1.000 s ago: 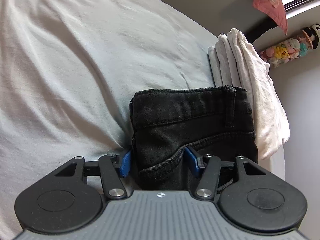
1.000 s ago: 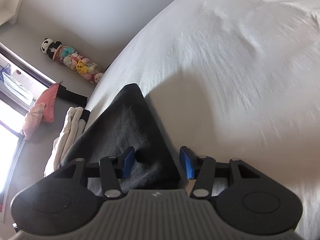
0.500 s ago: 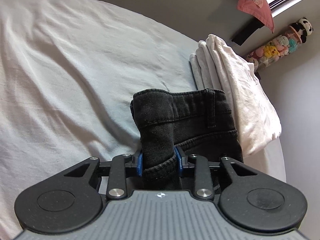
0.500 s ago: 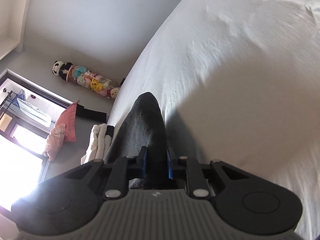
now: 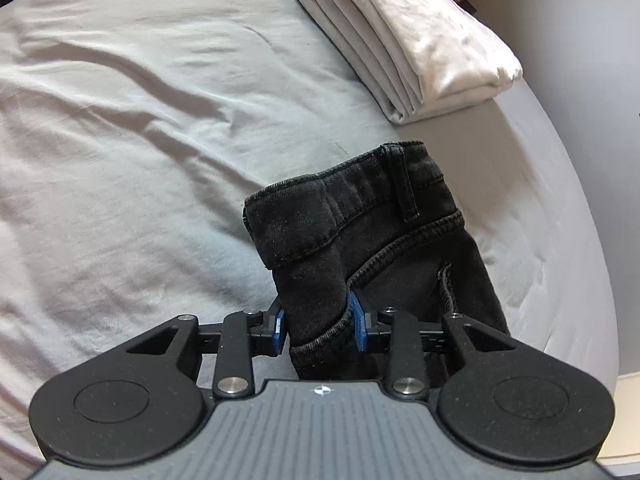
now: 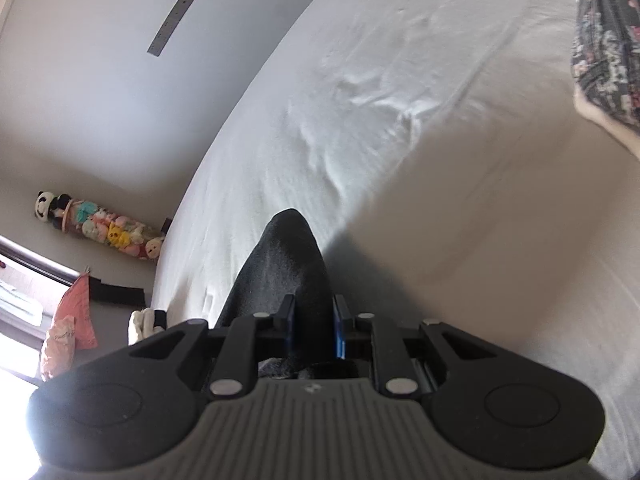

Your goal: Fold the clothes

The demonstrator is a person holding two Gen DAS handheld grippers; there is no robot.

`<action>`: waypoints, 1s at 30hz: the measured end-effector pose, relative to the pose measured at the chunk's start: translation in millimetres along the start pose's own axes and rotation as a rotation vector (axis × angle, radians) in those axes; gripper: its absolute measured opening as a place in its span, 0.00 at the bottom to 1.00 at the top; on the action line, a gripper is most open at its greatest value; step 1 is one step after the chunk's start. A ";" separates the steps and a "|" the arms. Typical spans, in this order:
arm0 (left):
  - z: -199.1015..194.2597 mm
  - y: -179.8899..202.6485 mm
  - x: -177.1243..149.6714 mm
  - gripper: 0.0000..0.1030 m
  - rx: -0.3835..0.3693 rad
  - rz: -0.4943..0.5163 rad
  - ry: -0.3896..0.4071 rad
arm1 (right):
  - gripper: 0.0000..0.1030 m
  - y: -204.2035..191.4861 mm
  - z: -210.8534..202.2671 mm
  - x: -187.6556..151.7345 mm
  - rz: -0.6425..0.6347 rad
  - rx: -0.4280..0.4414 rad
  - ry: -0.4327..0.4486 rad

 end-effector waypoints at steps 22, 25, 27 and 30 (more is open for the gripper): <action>-55.4 40.8 31.1 0.54 -0.055 0.493 -0.002 | 0.37 -7.1 -2.4 -5.7 -0.153 -0.076 0.080; -45.0 60.1 44.1 0.59 -0.064 0.661 0.047 | 0.37 -21.3 6.8 -10.1 -0.201 -0.018 0.068; -33.5 71.5 51.2 0.61 -0.062 0.758 0.069 | 0.37 -32.6 14.8 -14.9 -0.241 0.022 0.051; -9.5 80.9 59.1 0.63 -0.061 0.839 0.064 | 0.38 -50.6 27.5 -23.9 -0.307 0.086 0.021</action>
Point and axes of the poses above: each gripper's, at about its wrist camera, not at the fingertips, and z roughly the way its jaws point, y to its right, x to its top, the point moved 8 cm from there along z, roughly the way its jaws point, and after that the axes turned 2 degrees about z, right-handed, at the moved point
